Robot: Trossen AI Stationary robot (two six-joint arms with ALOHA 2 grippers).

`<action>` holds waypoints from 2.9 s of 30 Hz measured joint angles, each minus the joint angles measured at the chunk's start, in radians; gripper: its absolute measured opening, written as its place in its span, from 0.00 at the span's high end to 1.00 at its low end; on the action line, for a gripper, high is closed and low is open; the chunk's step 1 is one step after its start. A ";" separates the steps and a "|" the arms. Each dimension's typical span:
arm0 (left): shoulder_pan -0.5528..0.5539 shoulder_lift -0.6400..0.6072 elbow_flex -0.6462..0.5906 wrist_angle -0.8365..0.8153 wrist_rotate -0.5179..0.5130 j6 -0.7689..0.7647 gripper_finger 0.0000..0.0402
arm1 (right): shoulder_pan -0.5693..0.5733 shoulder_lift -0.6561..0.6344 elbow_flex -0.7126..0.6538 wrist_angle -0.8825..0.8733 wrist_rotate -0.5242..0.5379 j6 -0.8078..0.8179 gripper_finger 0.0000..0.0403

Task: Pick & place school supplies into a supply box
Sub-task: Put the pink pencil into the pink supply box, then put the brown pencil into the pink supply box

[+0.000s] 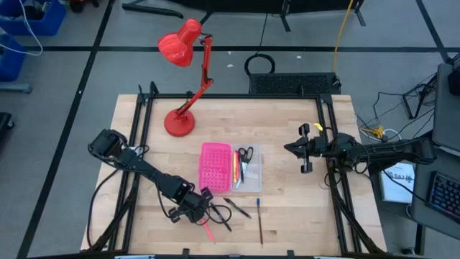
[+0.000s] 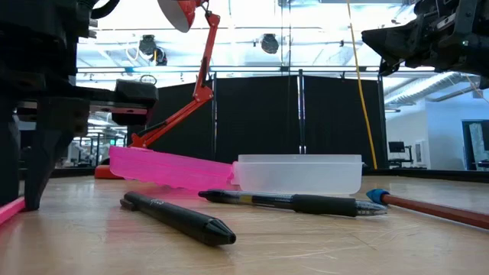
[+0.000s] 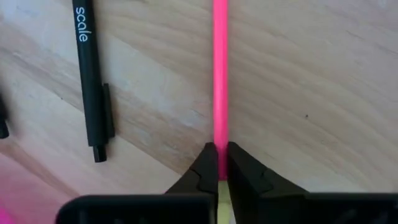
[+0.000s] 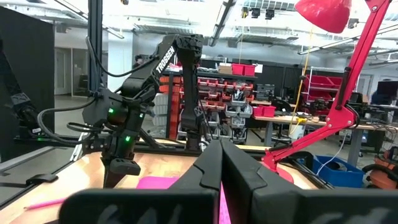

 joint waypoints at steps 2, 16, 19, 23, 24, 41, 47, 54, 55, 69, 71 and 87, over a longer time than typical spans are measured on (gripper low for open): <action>0.000 0.000 0.000 -0.002 0.000 0.017 0.96 | 0.000 0.000 0.000 0.000 0.000 0.000 1.00; 0.012 -0.122 0.116 -0.269 -0.065 0.115 0.95 | 0.000 0.002 0.000 -0.001 0.000 0.000 1.00; 0.028 -0.127 0.170 -0.385 -0.100 0.162 0.97 | 0.000 0.005 0.000 -0.007 0.000 0.000 1.00; 0.062 -0.130 0.266 -0.466 -0.146 0.247 0.97 | 0.000 0.006 0.000 -0.009 0.000 -0.001 1.00; 0.072 -0.130 0.288 -0.482 -0.167 0.282 0.97 | 0.000 0.006 0.000 -0.009 0.000 -0.001 1.00; 0.469 -0.096 0.440 -0.176 -0.148 1.049 0.98 | 0.000 0.007 0.000 -0.058 0.004 -0.032 1.00; 0.579 0.005 0.439 -0.069 -0.070 1.169 0.97 | 0.000 0.011 0.000 -0.074 0.004 -0.034 1.00; 0.651 0.126 0.439 -0.047 -0.059 1.283 0.98 | 0.000 0.015 0.001 -0.017 0.003 0.000 1.00; 0.658 0.137 0.439 -0.045 -0.057 1.295 0.98 | 0.000 0.015 0.001 -0.012 0.003 0.000 1.00; 0.628 0.164 0.439 -0.052 0.014 1.295 0.97 | 0.000 0.016 0.001 0.034 0.004 -0.050 1.00; 0.619 0.164 0.439 -0.055 0.028 1.295 0.98 | 0.000 0.016 0.001 0.052 0.004 -0.049 1.00; 0.596 0.061 0.439 -0.150 -0.088 1.082 0.99 | 0.000 0.016 0.000 0.096 0.003 -0.030 1.00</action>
